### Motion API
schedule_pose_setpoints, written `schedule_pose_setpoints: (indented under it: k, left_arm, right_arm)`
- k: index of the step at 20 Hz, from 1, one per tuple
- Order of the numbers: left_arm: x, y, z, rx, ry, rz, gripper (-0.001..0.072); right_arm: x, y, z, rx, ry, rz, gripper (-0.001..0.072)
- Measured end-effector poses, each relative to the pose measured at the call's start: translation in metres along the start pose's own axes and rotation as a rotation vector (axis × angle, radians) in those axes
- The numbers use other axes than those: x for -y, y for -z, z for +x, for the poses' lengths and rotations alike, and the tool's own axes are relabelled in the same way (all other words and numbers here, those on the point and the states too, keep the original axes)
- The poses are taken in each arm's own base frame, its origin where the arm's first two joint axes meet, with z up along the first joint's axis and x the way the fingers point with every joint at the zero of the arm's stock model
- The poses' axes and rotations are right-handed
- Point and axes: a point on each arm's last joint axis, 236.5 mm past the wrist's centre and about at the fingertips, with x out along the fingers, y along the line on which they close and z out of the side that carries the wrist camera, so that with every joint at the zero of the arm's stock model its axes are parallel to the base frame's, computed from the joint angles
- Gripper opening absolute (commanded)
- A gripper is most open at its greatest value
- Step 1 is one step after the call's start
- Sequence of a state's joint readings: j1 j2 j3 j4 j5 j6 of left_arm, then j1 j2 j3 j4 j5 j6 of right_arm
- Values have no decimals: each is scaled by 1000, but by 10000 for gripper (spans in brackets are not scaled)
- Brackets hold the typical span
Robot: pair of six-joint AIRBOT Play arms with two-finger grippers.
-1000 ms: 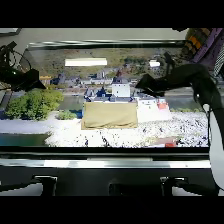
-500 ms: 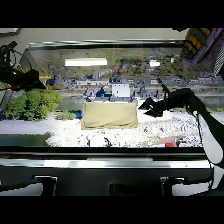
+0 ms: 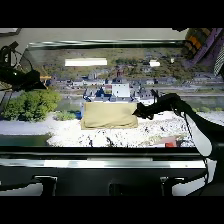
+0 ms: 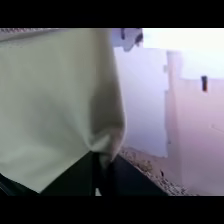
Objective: Fold the clothes and pants, and hang the long-sleeved shirts on hangers.
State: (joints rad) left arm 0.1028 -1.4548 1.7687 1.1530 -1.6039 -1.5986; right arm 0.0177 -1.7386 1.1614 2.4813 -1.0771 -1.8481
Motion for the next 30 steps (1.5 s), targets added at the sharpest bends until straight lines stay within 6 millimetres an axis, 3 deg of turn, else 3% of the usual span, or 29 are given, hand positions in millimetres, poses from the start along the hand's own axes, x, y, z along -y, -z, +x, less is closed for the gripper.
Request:
schedule_pose_setpoints:
  k: [3, 6, 10, 15, 20, 24, 27, 30]
  left_arm:
    - [-1, 3, 3, -12, 0, -3, 18]
    - [-2, 4, 4, -17, 0, -5, 18]
    - [-2, 4, 5, -20, 0, -6, 18]
    - [-2, 5, 5, -23, 0, -6, 18]
    - [-2, 5, 5, -24, 0, -6, 18]
    - [-3, 11, 5, -50, -2, -5, 18]
    - [-3, 16, 4, -66, -3, -2, 18]
    - [-3, 18, 3, -76, -4, -2, 18]
  right_arm:
    - [-10, -1, -2, -1, -18, -13, 25]
    - [-34, -17, -20, 43, -33, -44, 26]
    - [-61, -49, -58, 116, 30, -97, 25]
    - [-61, -93, -122, 258, 90, -39, 25]
    - [-30, -137, -211, 447, 97, 57, 25]
    - [14, -161, -301, 635, 111, 153, 25]
    - [58, -164, -362, 756, 125, 254, 24]
    - [110, -148, -410, 827, 169, 371, 23]
